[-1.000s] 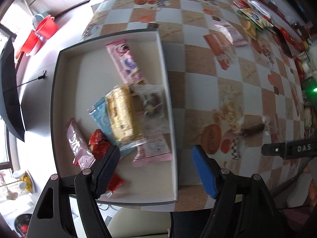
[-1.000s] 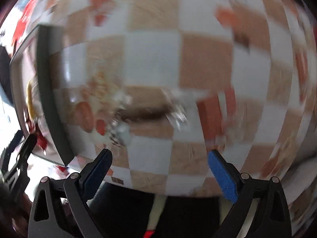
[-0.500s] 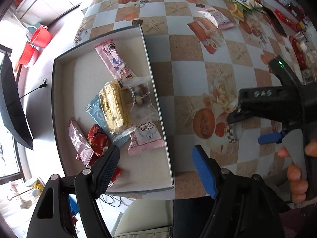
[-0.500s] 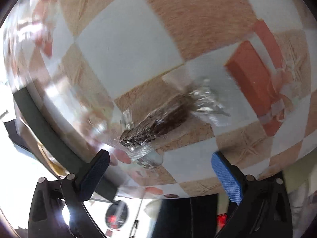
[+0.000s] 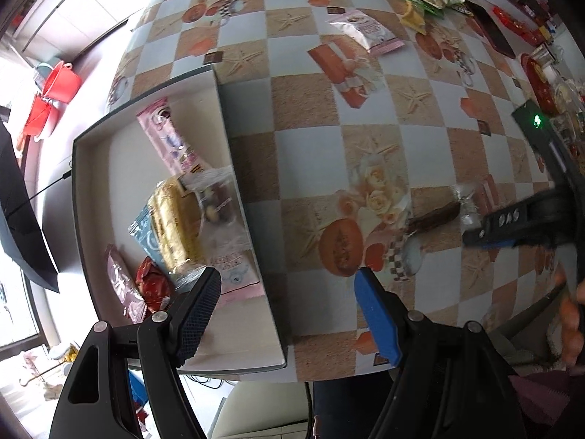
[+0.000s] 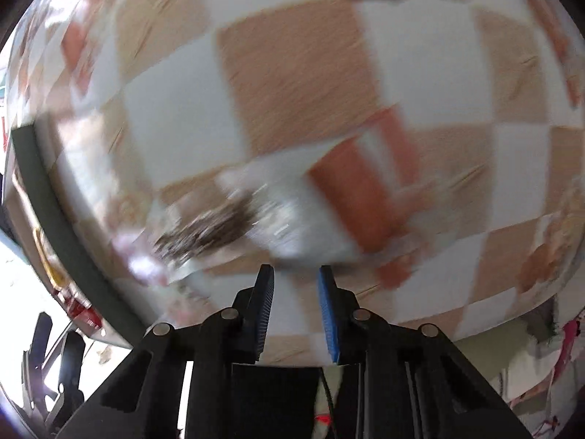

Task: Organize snacks

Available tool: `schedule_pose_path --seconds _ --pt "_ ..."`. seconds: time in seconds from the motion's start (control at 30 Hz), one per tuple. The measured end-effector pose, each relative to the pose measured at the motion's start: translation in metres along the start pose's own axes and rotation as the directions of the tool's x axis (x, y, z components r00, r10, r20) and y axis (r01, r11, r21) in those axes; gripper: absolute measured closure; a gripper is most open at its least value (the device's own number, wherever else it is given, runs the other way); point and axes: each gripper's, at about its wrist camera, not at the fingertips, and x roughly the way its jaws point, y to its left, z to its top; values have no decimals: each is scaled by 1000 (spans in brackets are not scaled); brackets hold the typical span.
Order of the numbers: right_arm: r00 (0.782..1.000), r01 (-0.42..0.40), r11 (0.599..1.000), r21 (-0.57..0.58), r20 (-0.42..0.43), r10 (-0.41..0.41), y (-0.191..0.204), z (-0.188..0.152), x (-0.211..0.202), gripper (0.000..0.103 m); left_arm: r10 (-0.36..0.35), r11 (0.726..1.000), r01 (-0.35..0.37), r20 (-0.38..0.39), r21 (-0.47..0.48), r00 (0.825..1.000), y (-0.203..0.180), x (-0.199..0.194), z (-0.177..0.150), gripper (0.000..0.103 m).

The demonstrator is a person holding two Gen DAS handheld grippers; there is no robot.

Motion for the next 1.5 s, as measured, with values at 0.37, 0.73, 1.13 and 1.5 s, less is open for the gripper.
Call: schedule_pose_path --seconds 0.37,0.73,1.13,1.5 --pt "981 65 993 101 174 -82 -79 47 -55 0 2 1000 -2 -19 4 1000 -2 6 1 24" --pt "987 75 993 87 137 -86 -98 29 -31 0 0 1000 1 -28 29 1000 -9 8 3 24" --pt "932 249 955 -163 308 -191 -45 -9 -52 0 3 1000 -4 -51 -11 999 2 15 0 24" --pt "950 122 963 -242 311 -42 32 -24 -52 0 22 999 -24 -53 -25 998 12 13 0 24"
